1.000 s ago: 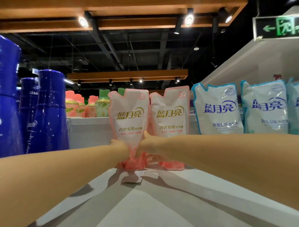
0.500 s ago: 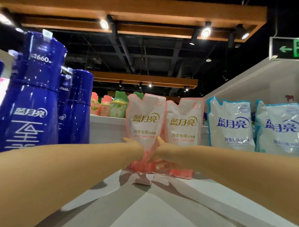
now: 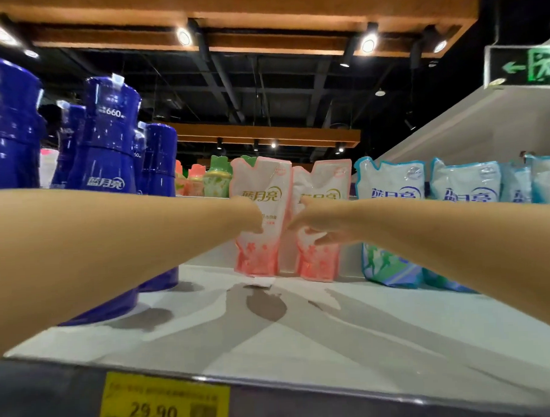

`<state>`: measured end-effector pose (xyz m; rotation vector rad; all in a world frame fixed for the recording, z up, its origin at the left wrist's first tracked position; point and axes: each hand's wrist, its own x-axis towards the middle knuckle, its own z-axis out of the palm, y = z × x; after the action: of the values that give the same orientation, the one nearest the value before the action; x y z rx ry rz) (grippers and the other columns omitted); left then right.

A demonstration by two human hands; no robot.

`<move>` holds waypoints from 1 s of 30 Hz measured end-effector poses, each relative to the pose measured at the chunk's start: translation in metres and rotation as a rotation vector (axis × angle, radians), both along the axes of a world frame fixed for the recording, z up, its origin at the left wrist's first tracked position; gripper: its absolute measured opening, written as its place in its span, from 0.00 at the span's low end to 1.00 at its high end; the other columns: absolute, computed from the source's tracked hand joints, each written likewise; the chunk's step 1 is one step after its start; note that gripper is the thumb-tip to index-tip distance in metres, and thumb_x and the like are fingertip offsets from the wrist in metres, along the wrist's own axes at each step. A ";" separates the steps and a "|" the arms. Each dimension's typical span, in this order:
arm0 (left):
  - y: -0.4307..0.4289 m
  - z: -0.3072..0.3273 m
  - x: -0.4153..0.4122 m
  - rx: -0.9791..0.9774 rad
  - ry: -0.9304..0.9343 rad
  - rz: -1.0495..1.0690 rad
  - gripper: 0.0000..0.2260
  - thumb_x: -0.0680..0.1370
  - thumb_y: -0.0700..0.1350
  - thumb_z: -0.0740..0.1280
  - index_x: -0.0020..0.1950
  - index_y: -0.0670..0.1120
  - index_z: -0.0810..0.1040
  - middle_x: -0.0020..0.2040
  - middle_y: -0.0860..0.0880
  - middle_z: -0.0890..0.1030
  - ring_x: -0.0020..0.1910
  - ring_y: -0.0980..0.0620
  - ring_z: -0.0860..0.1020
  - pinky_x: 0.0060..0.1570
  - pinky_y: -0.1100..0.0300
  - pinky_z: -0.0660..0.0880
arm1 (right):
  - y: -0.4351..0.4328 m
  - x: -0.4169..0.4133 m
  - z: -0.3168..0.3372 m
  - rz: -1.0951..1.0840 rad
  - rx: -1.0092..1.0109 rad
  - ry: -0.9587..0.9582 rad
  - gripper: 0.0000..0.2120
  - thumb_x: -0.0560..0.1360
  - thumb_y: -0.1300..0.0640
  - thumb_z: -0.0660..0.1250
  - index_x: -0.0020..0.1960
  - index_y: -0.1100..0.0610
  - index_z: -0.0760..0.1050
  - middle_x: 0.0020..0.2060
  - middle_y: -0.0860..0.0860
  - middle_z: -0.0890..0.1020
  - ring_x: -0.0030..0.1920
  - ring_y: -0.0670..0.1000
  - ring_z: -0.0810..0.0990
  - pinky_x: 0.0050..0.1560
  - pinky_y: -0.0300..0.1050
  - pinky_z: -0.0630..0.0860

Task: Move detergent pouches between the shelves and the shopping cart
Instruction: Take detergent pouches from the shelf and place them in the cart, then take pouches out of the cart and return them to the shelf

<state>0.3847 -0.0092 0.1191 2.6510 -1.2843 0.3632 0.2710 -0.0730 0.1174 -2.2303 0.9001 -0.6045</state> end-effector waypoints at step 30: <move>0.323 -0.059 -0.278 -0.425 0.055 -0.476 0.15 0.79 0.53 0.60 0.53 0.46 0.81 0.50 0.49 0.81 0.48 0.51 0.74 0.46 0.61 0.67 | 0.323 -0.321 -0.074 -0.237 -0.252 -0.200 0.10 0.75 0.58 0.64 0.52 0.60 0.81 0.36 0.50 0.81 0.41 0.45 0.78 0.47 0.38 0.74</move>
<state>0.1064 0.3135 0.0602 1.9273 -1.5581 0.4266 -0.0499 0.2498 0.0434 -2.2444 1.0392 -1.0833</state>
